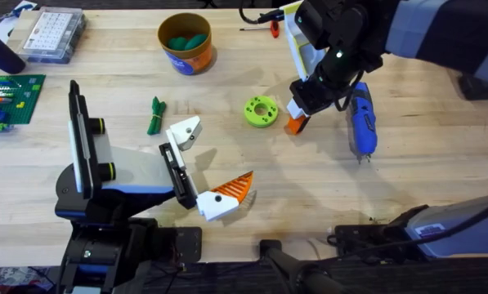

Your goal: Pick up the gripper from the table and insert it into the empty holder that is missing its gripper. Then pick up a screw, insert it into the mounting hole, and use the screwdriver to tighten it. Finally, clean up the table by picking up the vegetable and placing it into the bucket.

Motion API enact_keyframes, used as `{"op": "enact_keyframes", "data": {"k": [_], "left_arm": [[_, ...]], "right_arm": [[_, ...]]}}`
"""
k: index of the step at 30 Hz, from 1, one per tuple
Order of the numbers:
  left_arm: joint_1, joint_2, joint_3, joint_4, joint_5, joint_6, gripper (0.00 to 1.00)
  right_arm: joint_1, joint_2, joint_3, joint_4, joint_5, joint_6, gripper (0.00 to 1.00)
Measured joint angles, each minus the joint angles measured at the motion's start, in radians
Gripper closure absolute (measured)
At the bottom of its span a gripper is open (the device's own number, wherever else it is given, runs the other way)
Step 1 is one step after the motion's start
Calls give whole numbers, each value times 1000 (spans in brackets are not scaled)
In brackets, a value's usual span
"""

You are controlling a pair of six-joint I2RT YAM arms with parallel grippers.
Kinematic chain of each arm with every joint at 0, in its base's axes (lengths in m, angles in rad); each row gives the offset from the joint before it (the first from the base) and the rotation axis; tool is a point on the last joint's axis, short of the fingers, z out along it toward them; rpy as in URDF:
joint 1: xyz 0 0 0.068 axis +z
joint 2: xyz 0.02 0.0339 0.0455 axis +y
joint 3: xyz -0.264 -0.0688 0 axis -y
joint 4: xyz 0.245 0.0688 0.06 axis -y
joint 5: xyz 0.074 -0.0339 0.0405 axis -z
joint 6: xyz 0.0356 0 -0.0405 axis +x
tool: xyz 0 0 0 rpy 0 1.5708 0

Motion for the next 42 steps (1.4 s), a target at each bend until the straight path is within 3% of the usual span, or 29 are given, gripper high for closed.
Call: {"op": "enact_keyframes", "data": {"k": [35,42], "left_arm": [[0,2,1,1,-1,0,12],[0,2,1,1,-1,0,12]], "right_arm": [[0,0,2,-17,-1,-1,968],[0,0,13,-86,-2,-1,968]]}}
